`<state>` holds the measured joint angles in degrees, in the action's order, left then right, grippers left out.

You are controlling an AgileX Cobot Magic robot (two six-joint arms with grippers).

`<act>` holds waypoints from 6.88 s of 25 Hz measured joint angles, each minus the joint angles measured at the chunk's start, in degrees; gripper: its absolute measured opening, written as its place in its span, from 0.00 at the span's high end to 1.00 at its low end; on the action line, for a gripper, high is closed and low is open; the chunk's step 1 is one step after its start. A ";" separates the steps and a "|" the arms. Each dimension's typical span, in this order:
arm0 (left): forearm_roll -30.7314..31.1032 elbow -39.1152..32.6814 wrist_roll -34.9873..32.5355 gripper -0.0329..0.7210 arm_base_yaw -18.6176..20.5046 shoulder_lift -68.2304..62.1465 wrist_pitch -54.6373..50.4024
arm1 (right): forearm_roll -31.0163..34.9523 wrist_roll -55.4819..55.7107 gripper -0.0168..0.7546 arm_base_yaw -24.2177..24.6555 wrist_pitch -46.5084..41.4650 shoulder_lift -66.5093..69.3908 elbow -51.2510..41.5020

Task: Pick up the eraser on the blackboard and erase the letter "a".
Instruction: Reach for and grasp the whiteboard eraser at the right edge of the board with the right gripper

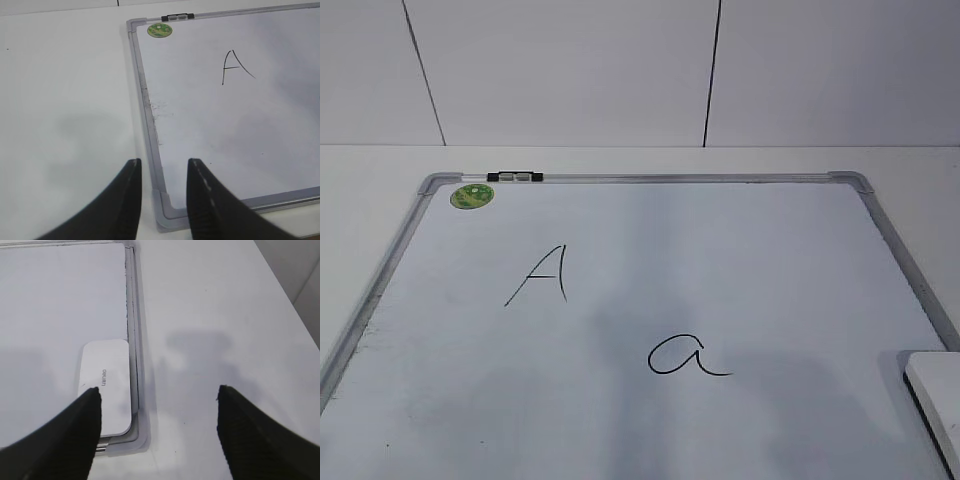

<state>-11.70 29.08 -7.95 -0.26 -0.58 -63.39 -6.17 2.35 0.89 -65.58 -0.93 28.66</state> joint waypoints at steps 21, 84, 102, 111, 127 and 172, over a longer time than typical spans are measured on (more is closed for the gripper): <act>0.00 0.00 0.00 0.64 0.00 0.00 0.00 | 0.00 0.00 0.23 0.00 0.00 0.00 0.00; -0.02 0.00 0.00 0.65 0.00 0.00 0.00 | 14.29 -8.27 0.23 0.00 -1.13 52.23 10.03; -0.02 0.00 0.00 0.65 0.00 0.00 0.00 | 14.73 -8.53 0.23 -2.82 3.86 65.01 10.80; -0.02 0.00 0.00 0.64 0.00 0.00 0.00 | 12.84 -6.65 0.23 -2.82 7.37 68.92 10.84; -0.02 0.00 0.00 0.64 0.00 0.00 0.00 | 12.84 -6.42 0.23 -2.82 10.69 74.16 11.11; -0.02 0.00 0.00 0.65 0.00 0.00 0.00 | 13.05 -8.15 0.15 -2.82 13.13 74.16 11.11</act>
<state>-11.72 29.08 -7.95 -0.26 -0.58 -63.39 6.88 -5.79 -1.92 -52.45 73.22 39.76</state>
